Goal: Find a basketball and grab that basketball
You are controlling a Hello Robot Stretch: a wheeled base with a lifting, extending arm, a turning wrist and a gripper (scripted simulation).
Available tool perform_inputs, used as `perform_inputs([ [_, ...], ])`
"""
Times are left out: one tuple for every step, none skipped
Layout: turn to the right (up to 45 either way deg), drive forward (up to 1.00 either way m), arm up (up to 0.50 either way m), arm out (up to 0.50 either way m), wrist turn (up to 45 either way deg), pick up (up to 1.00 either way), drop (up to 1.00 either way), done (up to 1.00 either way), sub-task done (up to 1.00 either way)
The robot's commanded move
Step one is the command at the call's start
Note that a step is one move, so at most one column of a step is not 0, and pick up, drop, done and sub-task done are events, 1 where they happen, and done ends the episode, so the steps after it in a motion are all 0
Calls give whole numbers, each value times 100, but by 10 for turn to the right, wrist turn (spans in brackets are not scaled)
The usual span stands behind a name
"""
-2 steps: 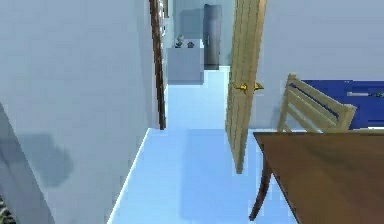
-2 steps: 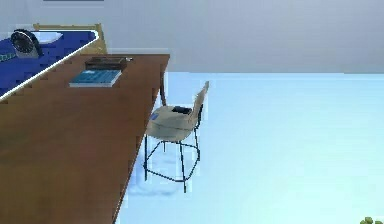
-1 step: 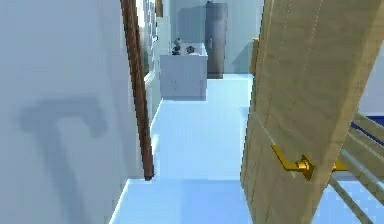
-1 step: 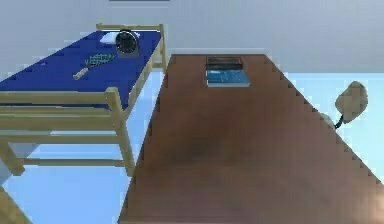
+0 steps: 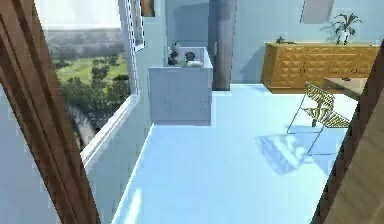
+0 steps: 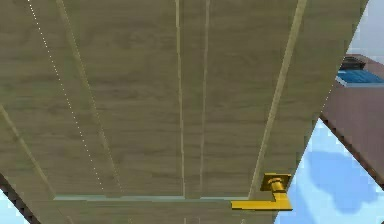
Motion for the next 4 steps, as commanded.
perform_inputs([
  [0,10,0,0,0,0,0,0,0],
  [0,75,0,0,0,0,0,0,0],
  [450,0,0,0,0,0,0,0,0],
  [270,0,0,0,0,0,0,0,0],
])
